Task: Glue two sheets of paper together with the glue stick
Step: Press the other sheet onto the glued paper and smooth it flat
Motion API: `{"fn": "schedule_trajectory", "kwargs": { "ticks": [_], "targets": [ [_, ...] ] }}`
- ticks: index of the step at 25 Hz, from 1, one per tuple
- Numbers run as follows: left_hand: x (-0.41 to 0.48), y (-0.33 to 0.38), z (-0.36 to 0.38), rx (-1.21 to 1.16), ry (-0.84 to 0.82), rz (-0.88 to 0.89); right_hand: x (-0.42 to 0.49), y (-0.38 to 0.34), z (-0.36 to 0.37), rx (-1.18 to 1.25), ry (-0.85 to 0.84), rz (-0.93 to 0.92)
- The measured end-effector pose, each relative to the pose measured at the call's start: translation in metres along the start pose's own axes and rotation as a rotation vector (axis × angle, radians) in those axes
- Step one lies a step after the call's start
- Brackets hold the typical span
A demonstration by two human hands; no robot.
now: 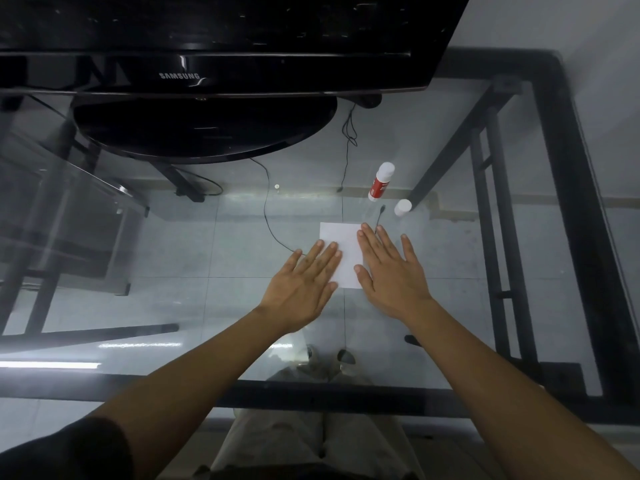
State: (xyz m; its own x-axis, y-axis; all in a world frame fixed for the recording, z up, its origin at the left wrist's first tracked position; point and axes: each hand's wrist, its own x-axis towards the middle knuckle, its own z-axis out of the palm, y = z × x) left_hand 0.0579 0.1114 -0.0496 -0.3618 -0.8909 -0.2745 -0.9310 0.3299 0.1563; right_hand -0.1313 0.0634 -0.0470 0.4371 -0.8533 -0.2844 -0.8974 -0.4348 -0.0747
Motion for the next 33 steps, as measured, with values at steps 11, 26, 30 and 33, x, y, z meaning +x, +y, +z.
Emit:
{"fn": "schedule_trajectory", "kwargs": {
  "ticks": [11, 26, 30, 33],
  "targets": [
    [0.015, -0.012, -0.008, 0.008, 0.03, 0.053, 0.0, 0.0, 0.0, 0.07, 0.009, -0.011],
    [0.02, -0.014, -0.003, -0.036, 0.036, -0.119, -0.001, -0.001, 0.002, 0.097, 0.015, -0.003],
    [0.018, -0.004, -0.001, -0.062, 0.101, -0.181, 0.0, -0.001, 0.004, 0.105, 0.012, 0.002],
    [0.018, -0.001, 0.0, -0.049, 0.086, -0.069, -0.001, -0.001, 0.004, 0.112, 0.018, -0.005]
  ]
}}
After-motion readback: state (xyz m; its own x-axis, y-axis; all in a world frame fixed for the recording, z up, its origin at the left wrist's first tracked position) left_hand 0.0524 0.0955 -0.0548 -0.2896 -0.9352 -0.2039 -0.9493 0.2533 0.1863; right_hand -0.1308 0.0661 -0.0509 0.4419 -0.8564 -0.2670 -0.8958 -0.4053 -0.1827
